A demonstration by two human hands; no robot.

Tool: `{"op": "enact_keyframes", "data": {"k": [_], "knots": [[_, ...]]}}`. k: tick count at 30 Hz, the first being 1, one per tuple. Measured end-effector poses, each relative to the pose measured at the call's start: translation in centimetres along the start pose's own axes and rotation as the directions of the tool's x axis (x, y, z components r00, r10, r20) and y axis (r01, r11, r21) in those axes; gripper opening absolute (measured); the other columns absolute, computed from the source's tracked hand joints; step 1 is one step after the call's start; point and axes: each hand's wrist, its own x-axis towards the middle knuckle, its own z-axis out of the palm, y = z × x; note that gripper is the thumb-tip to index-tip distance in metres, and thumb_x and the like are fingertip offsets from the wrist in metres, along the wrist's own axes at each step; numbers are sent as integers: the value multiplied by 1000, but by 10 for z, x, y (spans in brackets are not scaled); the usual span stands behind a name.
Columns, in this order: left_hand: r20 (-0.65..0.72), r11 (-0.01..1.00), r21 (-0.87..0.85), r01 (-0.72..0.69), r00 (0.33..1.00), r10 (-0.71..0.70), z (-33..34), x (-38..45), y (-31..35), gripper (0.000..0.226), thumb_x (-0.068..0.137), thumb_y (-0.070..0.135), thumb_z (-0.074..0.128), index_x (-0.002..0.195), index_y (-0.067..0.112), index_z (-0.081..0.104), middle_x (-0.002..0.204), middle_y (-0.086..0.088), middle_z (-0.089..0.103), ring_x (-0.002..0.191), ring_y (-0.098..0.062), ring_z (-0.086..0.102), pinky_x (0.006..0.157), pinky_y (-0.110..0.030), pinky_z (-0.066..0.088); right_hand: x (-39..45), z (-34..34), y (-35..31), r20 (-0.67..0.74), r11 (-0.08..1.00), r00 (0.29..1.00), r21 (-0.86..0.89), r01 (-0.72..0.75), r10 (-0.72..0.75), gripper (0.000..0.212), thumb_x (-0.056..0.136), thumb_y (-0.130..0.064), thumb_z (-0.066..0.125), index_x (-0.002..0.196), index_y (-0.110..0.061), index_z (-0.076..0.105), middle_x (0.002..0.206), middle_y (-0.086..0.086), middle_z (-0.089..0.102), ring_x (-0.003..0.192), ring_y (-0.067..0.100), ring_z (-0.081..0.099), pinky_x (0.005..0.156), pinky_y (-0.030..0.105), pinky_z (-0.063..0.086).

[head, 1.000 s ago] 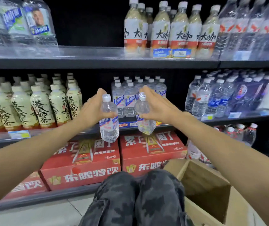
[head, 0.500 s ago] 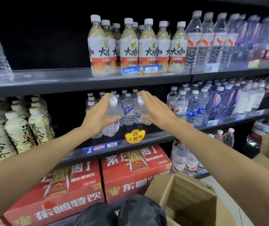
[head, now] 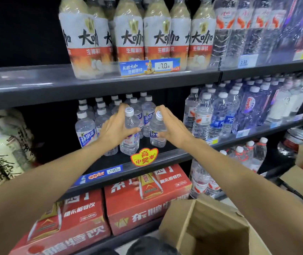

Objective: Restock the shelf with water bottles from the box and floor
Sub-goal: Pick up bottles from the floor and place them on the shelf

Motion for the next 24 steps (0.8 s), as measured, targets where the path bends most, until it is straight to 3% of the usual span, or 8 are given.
{"op": "enact_keyframes", "data": {"k": [7, 12, 15, 18, 22, 24], "knots": [[35, 999, 3, 35, 999, -36, 23, 19, -9, 85, 68, 51, 80, 129, 16, 31, 103, -10, 62, 91, -34, 62, 66, -38, 47, 21, 15, 18, 96, 997, 995, 67, -48, 41, 67, 77, 2, 73, 116, -27, 28, 109, -2, 31, 75, 32, 57, 65, 54, 53], [43, 997, 51, 58, 997, -60, 31, 29, -12, 88, 71, 58, 75, 132, 15, 27, 92, -8, 62, 83, -31, 64, 62, -35, 47, 30, 26, 27, 132, 984, 991, 166, -60, 38, 71, 77, 2, 72, 119, -32, 27, 119, -2, 35, 96, 25, 56, 81, 50, 55], [139, 992, 98, 74, 986, -87, 31, 42, -14, 95, 73, 61, 70, 140, 15, 21, 120, -17, 58, 102, -36, 61, 73, -42, 51, 37, 31, 26, 156, 970, 987, 228, -77, 42, 77, 79, 8, 66, 132, -30, 26, 135, -1, 34, 117, 23, 49, 92, 46, 52], [293, 987, 156, 41, 952, -86, 22, 52, -17, 98, 76, 59, 68, 148, 18, 15, 145, -17, 40, 125, -37, 48, 91, -45, 46, 45, 37, 25, 167, 968, 985, 235, -86, 47, 85, 83, 8, 63, 143, -35, 21, 153, 0, 28, 136, 22, 37, 103, 41, 45], [430, 956, 276, -102, 903, -28, -4, 65, -18, 92, 76, 46, 74, 150, 22, 24, 147, -11, 42, 131, -32, 42, 100, -42, 43, 53, 45, 25, 106, 989, 991, 112, -95, 84, 88, 88, 9, 57, 147, -44, 18, 144, 8, 40, 121, 27, 47, 92, 45, 50], [439, 921, 348, -174, 899, 5, -12, 67, -15, 87, 75, 46, 75, 146, 17, 32, 142, -14, 46, 127, -33, 45, 99, -42, 44, 59, 50, 29, 74, 993, 993, 66, -98, 93, 89, 87, 8, 58, 149, -42, 18, 141, 11, 43, 114, 27, 51, 84, 39, 51]]}}
